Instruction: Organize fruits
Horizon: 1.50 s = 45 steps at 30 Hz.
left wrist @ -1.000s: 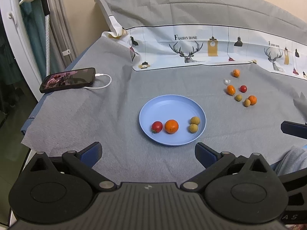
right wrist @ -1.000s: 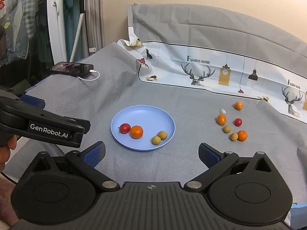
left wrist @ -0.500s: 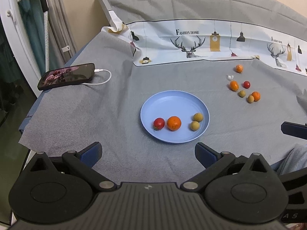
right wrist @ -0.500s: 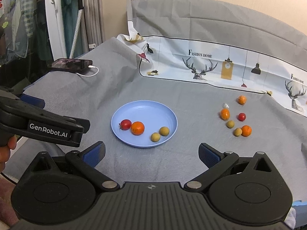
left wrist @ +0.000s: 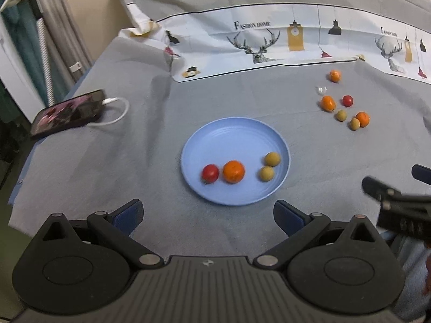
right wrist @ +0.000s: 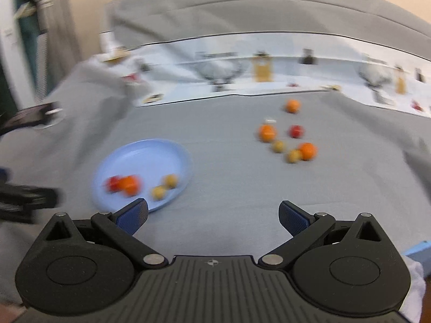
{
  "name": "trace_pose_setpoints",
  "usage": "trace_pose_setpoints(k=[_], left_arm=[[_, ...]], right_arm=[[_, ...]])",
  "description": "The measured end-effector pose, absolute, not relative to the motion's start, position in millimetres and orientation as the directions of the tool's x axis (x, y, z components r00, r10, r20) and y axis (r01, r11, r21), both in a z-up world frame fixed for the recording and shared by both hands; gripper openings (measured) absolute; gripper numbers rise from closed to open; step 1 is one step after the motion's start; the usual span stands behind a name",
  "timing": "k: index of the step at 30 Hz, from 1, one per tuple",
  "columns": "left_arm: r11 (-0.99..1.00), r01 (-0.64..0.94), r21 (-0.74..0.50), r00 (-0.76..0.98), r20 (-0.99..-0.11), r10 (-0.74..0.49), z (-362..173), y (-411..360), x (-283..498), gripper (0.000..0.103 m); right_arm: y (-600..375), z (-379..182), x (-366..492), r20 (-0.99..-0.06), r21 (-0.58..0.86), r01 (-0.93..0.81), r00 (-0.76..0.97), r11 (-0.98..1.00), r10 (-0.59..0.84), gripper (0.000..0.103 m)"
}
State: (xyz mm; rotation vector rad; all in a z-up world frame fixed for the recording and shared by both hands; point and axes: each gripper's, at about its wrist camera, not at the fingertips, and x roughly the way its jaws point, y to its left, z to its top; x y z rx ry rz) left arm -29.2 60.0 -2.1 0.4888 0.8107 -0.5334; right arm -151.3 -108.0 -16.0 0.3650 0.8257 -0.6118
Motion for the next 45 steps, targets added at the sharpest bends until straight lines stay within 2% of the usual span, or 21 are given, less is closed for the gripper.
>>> trace_pose_setpoints(k=[11, 16, 18, 19, 20, 24, 27, 30, 32, 36, 39, 40, 42, 43, 44, 45], left_arm=[[0.756, 0.618, 0.214, 0.539, -0.816, -0.21, -13, -23, 9, 0.103], [0.751, 0.618, 0.232, 0.548, -0.812, -0.201, -22, -59, 27, 0.103], [0.742, 0.628, 0.235, 0.553, -0.805, -0.213, -26, -79, 33, 0.103], [0.736, 0.634, 0.237, 0.557, -0.8, -0.223, -27, -90, 36, 0.103], [0.73, 0.641, 0.236, 0.559, -0.795, -0.235, -30, -101, 38, 0.103], [0.686, 0.706, 0.177, 0.511, -0.798, -0.32, -47, -158, 43, 0.103], [0.636, 0.767, 0.085, 0.407, -0.831, -0.379, -70, -209, 41, 0.103], [0.595, 0.804, -0.004, 0.301, -0.86, -0.412, -93, -249, 34, 0.103], [0.571, 0.82, -0.019, 0.266, -0.872, -0.411, -109, -273, 31, 0.103], [0.554, 0.832, 0.029, 0.278, -0.886, -0.372, -140, -298, 29, 0.102], [0.544, 0.839, 0.038, 0.268, -0.897, -0.351, -157, -307, 36, 0.078], [0.539, 0.842, 0.019, 0.246, -0.903, -0.352, -162, -307, 38, 0.065], [0.527, 0.85, 0.017, 0.258, -0.885, -0.387, -162, -306, 37, 0.056], [0.506, 0.862, 0.017, 0.252, -0.882, -0.399, -162, -306, 36, 0.037], [0.489, 0.872, 0.014, 0.246, -0.877, -0.413, -161, -305, 34, 0.028], [0.479, 0.878, 0.011, 0.242, -0.873, -0.424, -160, -304, 32, 0.028]], right_arm=[[-251, -151, -93, -0.843, 0.012, 0.796, 0.334, 0.605, -0.423, 0.102], [-278, -178, -63, -0.813, -0.066, 0.805, 0.299, 0.59, -0.499, 0.101], [-276, -177, -62, -0.778, -0.074, 0.797, 0.33, 0.6, -0.535, 0.073], [-276, -175, -64, -0.775, -0.082, 0.782, 0.339, 0.617, -0.533, 0.045], [-276, -172, -67, -0.782, -0.087, 0.774, 0.337, 0.627, -0.524, 0.029], [-276, -159, -105, -0.812, -0.091, 0.808, 0.278, 0.583, -0.512, 0.028], [-292, -154, -136, -0.802, -0.145, 0.84, 0.21, 0.523, -0.559, 0.028], [-312, -158, -162, -0.795, -0.117, 0.89, 0.181, 0.44, -0.578, 0.028], [-317, -161, -165, -0.788, -0.102, 0.902, 0.185, 0.42, -0.588, 0.028], [-317, -167, -164, -0.773, -0.108, 0.895, 0.198, 0.433, -0.603, 0.029], [-320, -167, -165, -0.769, -0.092, 0.898, 0.21, 0.429, -0.604, 0.029], [-320, -167, -164, -0.767, -0.092, 0.898, 0.211, 0.429, -0.606, 0.029], [-321, -168, -162, -0.763, -0.098, 0.897, 0.211, 0.432, -0.611, 0.029], [-320, -168, -161, -0.761, -0.101, 0.896, 0.211, 0.433, -0.613, 0.029], [-320, -169, -160, -0.759, -0.104, 0.895, 0.211, 0.435, -0.616, 0.029], [-319, -169, -159, -0.758, -0.106, 0.894, 0.21, 0.435, -0.617, 0.029]])
